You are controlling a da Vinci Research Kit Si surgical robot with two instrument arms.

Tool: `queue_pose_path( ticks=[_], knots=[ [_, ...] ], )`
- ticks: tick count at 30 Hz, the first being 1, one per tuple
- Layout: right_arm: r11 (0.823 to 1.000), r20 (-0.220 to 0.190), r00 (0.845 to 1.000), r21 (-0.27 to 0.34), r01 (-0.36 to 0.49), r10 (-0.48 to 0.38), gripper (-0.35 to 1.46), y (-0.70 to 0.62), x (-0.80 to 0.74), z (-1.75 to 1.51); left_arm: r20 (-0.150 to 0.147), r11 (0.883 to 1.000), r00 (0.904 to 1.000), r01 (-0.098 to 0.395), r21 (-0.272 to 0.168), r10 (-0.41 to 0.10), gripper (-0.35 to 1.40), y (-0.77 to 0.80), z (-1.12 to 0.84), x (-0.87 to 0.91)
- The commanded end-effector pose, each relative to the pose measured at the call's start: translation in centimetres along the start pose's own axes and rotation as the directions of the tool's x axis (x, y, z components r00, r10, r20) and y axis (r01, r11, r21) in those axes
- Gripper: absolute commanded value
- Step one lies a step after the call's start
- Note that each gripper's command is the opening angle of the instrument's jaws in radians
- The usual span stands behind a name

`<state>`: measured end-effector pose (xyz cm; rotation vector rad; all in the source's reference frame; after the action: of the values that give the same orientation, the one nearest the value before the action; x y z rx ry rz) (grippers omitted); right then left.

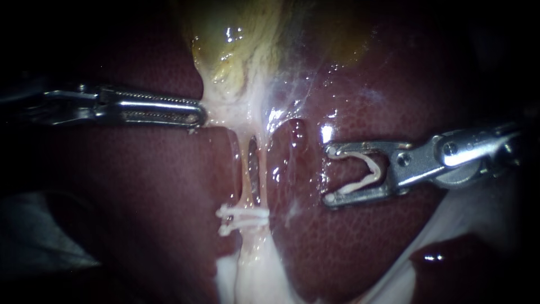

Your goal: Clipping third clip left tube

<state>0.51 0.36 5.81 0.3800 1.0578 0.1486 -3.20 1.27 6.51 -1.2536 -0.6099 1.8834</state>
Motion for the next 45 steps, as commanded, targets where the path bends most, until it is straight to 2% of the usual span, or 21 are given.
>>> queue_pose_path(
  ticks=[1, 7, 10, 16, 21, 24, 29, 39, 45],
  knots=[
    [1.0, 0.0, 1.0, 0.0, 0.0, 0.0, 0.5, 0.0, 0.0, 0.0, 0.0, 1.0, 1.0, 0.002, -0.001, -0.002, -0.35, 0.01, -0.02, 0.01],
    [1.0, 0.001, 1.0, -0.003, 0.0, 0.0, 0.5, 0.0, 0.01, 0.0, 0.005, 1.0, 0.9998, 0.02, -0.011, -0.02, -0.35, 0.17, -0.25, 0.19],
    [1.0, 0.001, 1.0, -0.003, 0.0, 0.0, 0.5, 0.0, 0.01, 0.01, -0.006, 1.0, 1.0, 0.003, -0.007, -0.003, -0.35, 0.25, -0.39, 0.3],
    [1.0, -0.002, 1.0, 0.006, -0.001, 0.001, 0.5, -0.01, 0.04, 0.05, -0.016, 1.0, 0.9999, -0.003, -0.003, 0.003, -0.35, 0.31, -0.54, 0.39],
    [1.0, -0.014, 1.0, 0.025, -0.003, 0.003, 0.5, -0.02, 0.09, 0.13, -0.016, 1.0, 0.9999, -0.003, -0.003, 0.003, -0.35, 0.29, -0.55, 0.38],
    [0.999, -0.047, 0.999, 0.039, -0.007, 0.009, 0.5, -0.02, 0.14, 0.23, -0.016, 1.0, 0.9999, -0.003, -0.003, 0.003, -0.35, 0.28, -0.55, 0.38],
    [0.997, -0.086, 0.994, 0.044, -0.061, 0.065, 0.5, 0.02, 0.22, 0.46, -0.016, 1.0, 0.9999, -0.003, -0.003, 0.003, -0.35, 0.27, -0.55, 0.38],
    [0.98, -0.161, 0.969, 0.086, -0.178, 0.19, 0.5, 0.15, 0.3, 0.97, -0.017, 1.0, 0.9999, -0.003, -0.001, 0.003, -0.35, 0.26, -0.55, 0.38],
    [0.968, -0.177, 0.954, 0.122, -0.221, 0.24, 0.5, 0.26, 0.26, 1.26, -0.017, 1.0, 0.9999, -0.003, -0.001, 0.003, -0.35, 0.26, -0.55, 0.38]
  ],
)
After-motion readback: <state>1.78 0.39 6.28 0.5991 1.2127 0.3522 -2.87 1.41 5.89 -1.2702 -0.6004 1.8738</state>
